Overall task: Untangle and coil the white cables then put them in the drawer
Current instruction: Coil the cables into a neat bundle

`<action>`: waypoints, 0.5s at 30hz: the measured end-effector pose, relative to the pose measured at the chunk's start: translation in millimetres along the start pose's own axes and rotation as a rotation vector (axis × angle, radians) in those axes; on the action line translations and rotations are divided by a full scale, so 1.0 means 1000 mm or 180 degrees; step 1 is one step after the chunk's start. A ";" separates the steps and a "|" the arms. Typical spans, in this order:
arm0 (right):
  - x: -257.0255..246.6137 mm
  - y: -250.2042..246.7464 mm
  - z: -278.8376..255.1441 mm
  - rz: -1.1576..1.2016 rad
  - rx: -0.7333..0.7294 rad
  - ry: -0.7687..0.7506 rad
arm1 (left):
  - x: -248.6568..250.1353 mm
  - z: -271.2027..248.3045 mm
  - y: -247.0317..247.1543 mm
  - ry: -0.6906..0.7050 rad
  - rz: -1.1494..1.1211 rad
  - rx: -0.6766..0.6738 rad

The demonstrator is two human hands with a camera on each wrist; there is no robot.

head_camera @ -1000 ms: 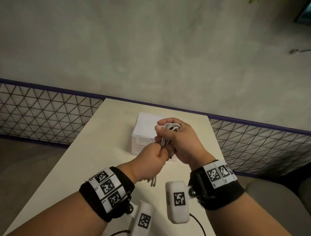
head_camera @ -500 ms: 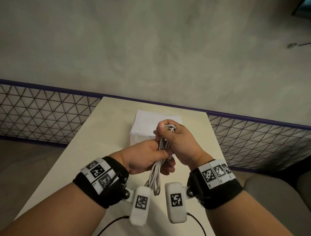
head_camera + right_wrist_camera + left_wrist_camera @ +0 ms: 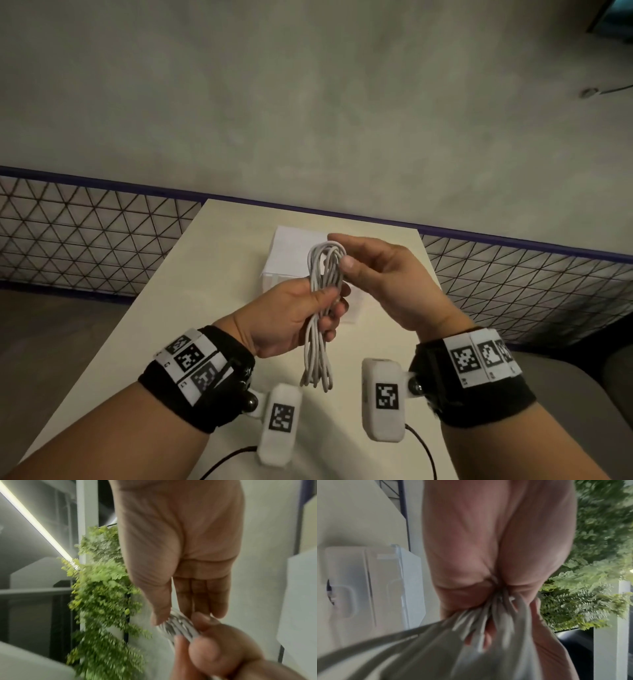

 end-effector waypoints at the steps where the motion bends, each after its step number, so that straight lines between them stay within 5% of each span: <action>1: -0.004 -0.002 -0.001 -0.0248 0.0052 -0.0053 | 0.000 0.001 0.001 -0.0015 0.0237 0.0034; 6: -0.017 0.007 0.003 -0.0949 0.0539 -0.0311 | 0.004 -0.001 0.007 0.0133 0.1587 0.0214; 10: -0.008 0.016 0.005 -0.1650 0.1019 -0.0227 | 0.002 0.001 0.012 0.0046 0.1731 0.0204; 15: -0.012 0.000 0.003 -0.0923 -0.0459 0.0127 | 0.002 -0.005 0.005 -0.0005 0.1658 0.0159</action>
Point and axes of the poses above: each hand's wrist, its own z-axis towards the middle knuckle, its own y-axis out of the palm, x = y × z, the point moved 1 cm from there along z, towards the middle knuckle, and after that the axes turned 4 degrees about -x, right-handed, at the moved point
